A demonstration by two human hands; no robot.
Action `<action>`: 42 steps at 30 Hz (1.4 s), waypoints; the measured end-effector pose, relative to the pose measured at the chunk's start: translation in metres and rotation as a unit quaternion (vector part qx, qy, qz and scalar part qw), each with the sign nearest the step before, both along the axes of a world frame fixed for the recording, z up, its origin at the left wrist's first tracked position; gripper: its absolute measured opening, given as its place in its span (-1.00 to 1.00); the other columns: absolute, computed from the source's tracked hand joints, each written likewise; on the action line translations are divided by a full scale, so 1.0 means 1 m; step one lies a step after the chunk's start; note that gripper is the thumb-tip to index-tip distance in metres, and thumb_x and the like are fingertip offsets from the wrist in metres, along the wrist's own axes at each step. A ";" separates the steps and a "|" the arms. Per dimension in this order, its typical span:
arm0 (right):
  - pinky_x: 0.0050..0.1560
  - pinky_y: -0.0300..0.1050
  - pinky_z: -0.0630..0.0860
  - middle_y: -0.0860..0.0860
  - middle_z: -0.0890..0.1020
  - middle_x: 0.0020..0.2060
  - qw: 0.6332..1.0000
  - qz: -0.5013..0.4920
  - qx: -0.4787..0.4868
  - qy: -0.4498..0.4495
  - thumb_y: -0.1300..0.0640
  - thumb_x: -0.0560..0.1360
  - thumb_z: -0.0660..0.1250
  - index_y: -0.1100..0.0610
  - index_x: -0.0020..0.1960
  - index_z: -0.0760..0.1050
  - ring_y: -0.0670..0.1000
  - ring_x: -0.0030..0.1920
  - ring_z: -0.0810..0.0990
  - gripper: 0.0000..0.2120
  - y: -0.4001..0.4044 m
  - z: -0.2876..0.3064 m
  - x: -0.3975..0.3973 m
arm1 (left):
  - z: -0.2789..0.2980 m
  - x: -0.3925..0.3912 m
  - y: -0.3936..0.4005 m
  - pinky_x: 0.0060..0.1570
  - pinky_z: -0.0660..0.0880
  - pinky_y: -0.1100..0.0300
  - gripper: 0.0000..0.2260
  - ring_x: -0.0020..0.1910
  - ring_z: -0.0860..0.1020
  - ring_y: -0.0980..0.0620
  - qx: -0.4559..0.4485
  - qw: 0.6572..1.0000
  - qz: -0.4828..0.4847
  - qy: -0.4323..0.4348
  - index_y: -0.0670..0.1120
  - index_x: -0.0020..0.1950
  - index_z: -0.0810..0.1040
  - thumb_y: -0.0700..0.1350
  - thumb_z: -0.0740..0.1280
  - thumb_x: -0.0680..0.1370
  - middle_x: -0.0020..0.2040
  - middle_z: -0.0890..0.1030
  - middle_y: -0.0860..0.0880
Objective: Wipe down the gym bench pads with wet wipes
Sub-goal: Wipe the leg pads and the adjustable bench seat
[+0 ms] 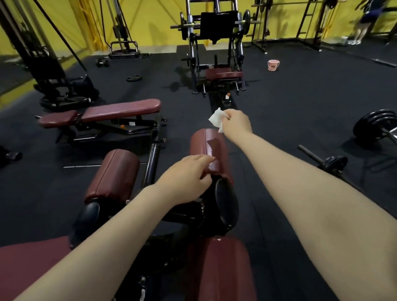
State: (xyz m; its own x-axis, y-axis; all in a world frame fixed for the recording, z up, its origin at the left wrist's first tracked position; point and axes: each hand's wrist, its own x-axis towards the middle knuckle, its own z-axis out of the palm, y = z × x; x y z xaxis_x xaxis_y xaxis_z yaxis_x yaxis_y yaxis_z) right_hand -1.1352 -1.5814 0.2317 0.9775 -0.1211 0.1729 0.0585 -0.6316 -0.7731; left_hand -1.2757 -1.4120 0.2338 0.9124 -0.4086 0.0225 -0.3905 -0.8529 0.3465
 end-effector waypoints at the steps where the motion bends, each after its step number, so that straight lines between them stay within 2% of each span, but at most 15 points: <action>1: -0.25 -0.17 0.39 0.08 0.67 -0.14 1.000 0.007 -0.021 -0.011 0.21 0.55 0.13 0.16 0.03 0.60 0.05 -0.16 0.59 -0.74 0.003 -0.005 0.009 | -0.004 0.003 -0.001 0.42 0.29 0.10 -0.52 0.48 0.30 0.00 -0.001 1.000 0.003 -0.001 -0.01 0.53 0.30 -0.10 0.21 0.60 0.49 0.38 0.03; 5: 0.03 -0.11 0.48 0.05 0.68 0.03 0.993 0.063 -0.104 -0.005 0.19 0.57 0.14 0.08 0.11 0.62 0.10 0.09 0.58 -0.70 0.007 -0.041 0.023 | -0.014 0.011 -0.004 0.42 0.29 0.11 -0.53 0.46 0.32 0.04 -0.014 1.000 0.026 -0.009 0.00 0.53 0.30 -0.09 0.21 0.61 0.48 0.39 0.05; 8: 0.17 -0.17 0.48 -0.07 0.68 0.09 0.984 0.144 -0.077 -0.067 0.20 0.57 0.18 0.00 0.14 0.64 -0.01 0.14 0.61 -0.70 -0.006 -0.063 -0.008 | -0.020 0.015 -0.006 0.42 0.30 0.07 -0.53 0.45 0.33 0.05 -0.039 0.997 0.059 -0.005 0.02 0.52 0.32 -0.09 0.21 0.60 0.47 0.39 0.07; 12: 0.28 -0.27 0.43 -0.07 0.64 0.19 0.952 0.277 -0.019 -0.128 0.34 0.51 0.27 0.12 0.20 0.63 -0.15 0.25 0.56 -0.67 -0.039 -0.085 -0.079 | -0.023 0.019 -0.008 0.44 0.28 0.06 -0.55 0.47 0.33 0.04 -0.059 0.993 0.098 -0.008 -0.02 0.49 0.37 -0.13 0.23 0.58 0.47 0.41 0.05; 15: 0.36 -0.24 0.38 -0.02 0.61 0.23 0.923 0.335 -0.064 -0.179 0.35 0.48 0.20 0.19 0.21 0.61 -0.10 0.30 0.52 -0.63 -0.051 -0.088 -0.075 | -0.021 0.023 -0.008 0.48 0.21 0.11 -0.50 0.50 0.28 0.02 -0.030 0.993 0.111 0.010 -0.04 0.51 0.35 -0.20 0.22 0.55 0.50 0.37 0.02; 17: 0.32 -0.17 0.41 0.00 0.65 0.17 0.927 0.307 -0.109 -0.189 0.21 0.49 0.12 0.14 0.16 0.63 -0.03 0.24 0.56 -0.62 -0.044 -0.081 -0.042 | -0.019 0.028 -0.012 0.48 0.17 0.14 -0.47 0.51 0.25 0.00 0.001 0.993 0.121 0.011 -0.03 0.51 0.35 -0.23 0.21 0.53 0.51 0.36 0.01; 19: 0.18 0.02 0.49 0.06 0.67 0.07 0.949 0.240 -0.140 -0.147 0.14 0.49 0.06 0.13 0.06 0.63 0.11 0.17 0.60 -0.62 -0.035 -0.070 -0.004 | -0.018 0.035 -0.024 0.51 0.14 0.08 -0.47 0.54 0.19 0.00 0.042 0.992 0.121 -0.009 -0.01 0.53 0.32 -0.20 0.19 0.54 0.53 0.33 0.03; 23: 0.13 0.05 0.49 0.10 0.67 0.08 0.976 0.152 -0.108 -0.109 0.29 0.55 0.12 0.17 0.08 0.63 0.17 0.17 0.58 -0.69 -0.025 -0.069 0.034 | -0.018 0.047 -0.053 0.53 0.01 0.01 -0.52 0.59 0.06 0.04 0.100 0.990 0.092 -0.020 0.02 0.55 0.29 -0.12 0.12 0.60 0.57 0.24 0.10; 27: 0.23 -0.12 0.51 -0.02 0.65 0.17 0.962 0.227 0.005 -0.153 0.35 0.55 0.28 0.15 0.23 0.61 -0.11 0.19 0.58 -0.69 -0.038 -0.090 -0.030 | -0.024 0.051 -0.048 0.55 -0.06 0.00 -0.53 0.58 0.06 0.09 0.102 0.990 0.100 0.008 0.09 0.51 0.32 -0.11 0.07 0.59 0.57 0.23 0.15; 29: 0.31 -0.17 0.46 -0.03 0.61 0.21 0.949 0.255 0.047 -0.177 0.40 0.51 0.32 0.21 0.23 0.59 -0.16 0.25 0.55 -0.68 -0.053 -0.104 -0.067 | -0.028 0.049 -0.042 0.55 -0.06 0.03 -0.51 0.57 0.08 0.12 0.082 0.989 0.119 0.013 0.09 0.54 0.29 -0.12 0.08 0.59 0.57 0.21 0.16; 32: 0.34 -0.17 0.43 0.00 0.61 0.21 0.927 0.298 0.020 -0.228 0.41 0.49 0.30 0.20 0.19 0.62 -0.10 0.29 0.54 -0.67 -0.059 -0.112 -0.087 | -0.033 0.047 -0.033 0.55 -0.03 0.06 -0.48 0.57 0.09 0.13 0.067 0.987 0.148 0.021 0.03 0.57 0.25 -0.15 0.11 0.59 0.58 0.21 0.11; 36: 0.24 -0.12 0.50 0.04 0.67 0.12 0.902 0.318 -0.087 -0.279 0.28 0.49 0.18 0.19 0.12 0.67 0.01 0.16 0.62 -0.67 -0.034 -0.086 -0.029 | -0.033 0.055 -0.013 0.53 0.08 0.06 -0.50 0.57 0.13 0.08 0.045 0.979 0.182 0.085 0.03 0.55 0.30 -0.17 0.10 0.59 0.55 0.30 0.07; 38: 0.21 -0.04 0.51 0.03 0.67 0.12 0.935 0.264 -0.113 -0.208 0.24 0.49 0.16 0.11 0.09 0.68 0.08 0.15 0.63 -0.65 -0.028 -0.066 0.015 | -0.032 0.056 -0.008 0.54 0.07 0.07 -0.52 0.57 0.11 0.12 0.006 0.975 0.193 0.112 0.05 0.53 0.33 -0.16 0.09 0.60 0.54 0.32 0.11; 40: 0.22 -0.07 0.48 0.00 0.67 0.14 0.966 0.211 -0.104 -0.109 0.25 0.51 0.16 0.01 0.13 0.66 0.09 0.17 0.60 -0.63 -0.029 -0.057 0.050 | -0.030 0.054 -0.009 0.55 0.04 0.08 -0.53 0.57 0.08 0.15 -0.038 0.973 0.196 0.114 0.06 0.51 0.36 -0.17 0.08 0.61 0.52 0.32 0.17; 42: 0.20 -0.12 0.48 -0.02 0.67 0.12 0.978 0.183 -0.066 -0.071 0.28 0.51 0.17 -0.03 0.15 0.65 0.05 0.15 0.60 -0.61 -0.028 -0.060 0.053 | -0.031 0.053 -0.013 0.56 0.02 0.07 -0.52 0.57 0.06 0.16 -0.058 0.975 0.185 0.105 0.06 0.52 0.35 -0.19 0.08 0.60 0.52 0.30 0.19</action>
State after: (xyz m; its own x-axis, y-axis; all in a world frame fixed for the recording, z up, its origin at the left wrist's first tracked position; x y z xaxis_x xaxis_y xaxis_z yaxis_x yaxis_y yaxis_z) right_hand -1.0818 -1.6097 0.1717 0.9159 0.2651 0.3015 0.4010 -0.6418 -0.6537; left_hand -1.2229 -1.4247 0.2032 0.9863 -0.0562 -0.1551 0.0272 -0.8720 0.4888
